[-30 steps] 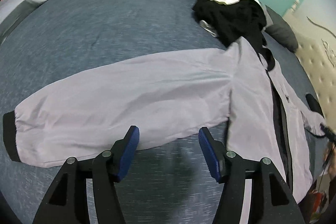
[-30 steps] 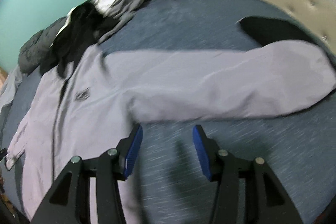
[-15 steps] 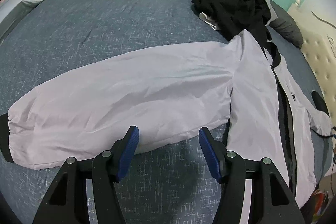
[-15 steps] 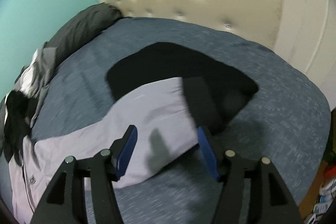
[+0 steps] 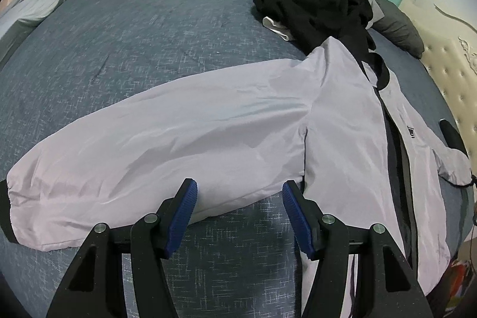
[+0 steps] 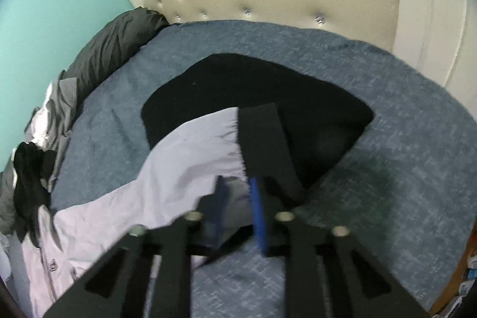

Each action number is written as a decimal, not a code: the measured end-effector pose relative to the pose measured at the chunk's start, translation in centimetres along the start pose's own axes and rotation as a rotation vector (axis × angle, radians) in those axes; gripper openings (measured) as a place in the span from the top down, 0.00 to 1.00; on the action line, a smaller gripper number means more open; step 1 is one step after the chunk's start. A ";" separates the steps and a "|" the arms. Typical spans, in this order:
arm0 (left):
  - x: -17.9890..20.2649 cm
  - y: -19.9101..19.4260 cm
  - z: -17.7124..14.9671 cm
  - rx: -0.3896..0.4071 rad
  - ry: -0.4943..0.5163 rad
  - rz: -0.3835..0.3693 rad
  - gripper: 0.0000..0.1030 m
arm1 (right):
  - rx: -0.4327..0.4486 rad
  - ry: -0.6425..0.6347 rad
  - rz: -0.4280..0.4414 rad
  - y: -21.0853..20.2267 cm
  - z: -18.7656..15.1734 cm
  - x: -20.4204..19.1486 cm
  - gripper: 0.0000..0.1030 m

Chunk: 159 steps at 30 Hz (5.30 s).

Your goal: Fold clothes

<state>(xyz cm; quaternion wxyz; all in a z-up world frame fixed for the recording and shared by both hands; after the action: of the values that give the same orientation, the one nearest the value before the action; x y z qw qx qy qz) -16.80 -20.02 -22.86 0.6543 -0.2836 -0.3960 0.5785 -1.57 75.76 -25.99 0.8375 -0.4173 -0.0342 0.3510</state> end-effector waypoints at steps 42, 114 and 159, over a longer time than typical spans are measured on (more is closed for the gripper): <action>11.7 15.1 15.8 -0.046 0.187 -0.076 0.29 | -0.162 -0.679 0.479 7.1 -7.8 -40.8 0.55; 10.3 15.6 22.3 0.152 0.125 0.010 0.41 | 0.028 -0.603 0.411 13.9 -3.8 -50.0 0.33; 13.9 7.2 -6.1 0.098 -0.025 -0.218 0.28 | -0.217 -0.667 0.580 -3.8 -29.4 -42.9 0.34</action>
<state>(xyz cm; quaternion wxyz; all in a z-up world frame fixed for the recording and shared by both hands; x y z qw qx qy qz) -15.21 -4.67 -29.36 0.7216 -0.1992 -0.4038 0.5259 -21.37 27.95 -32.25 0.5992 -0.3591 -0.2202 0.6808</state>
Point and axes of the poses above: each gripper's, at about its wrist camera, not at the fingertips, and y roughly the way its jaws point, x to its right, z to its top, the point moved 1 cm from there along y, roughly the way its jaws point, and after that the axes turned 4 degrees about x, right-handed, at the moved point
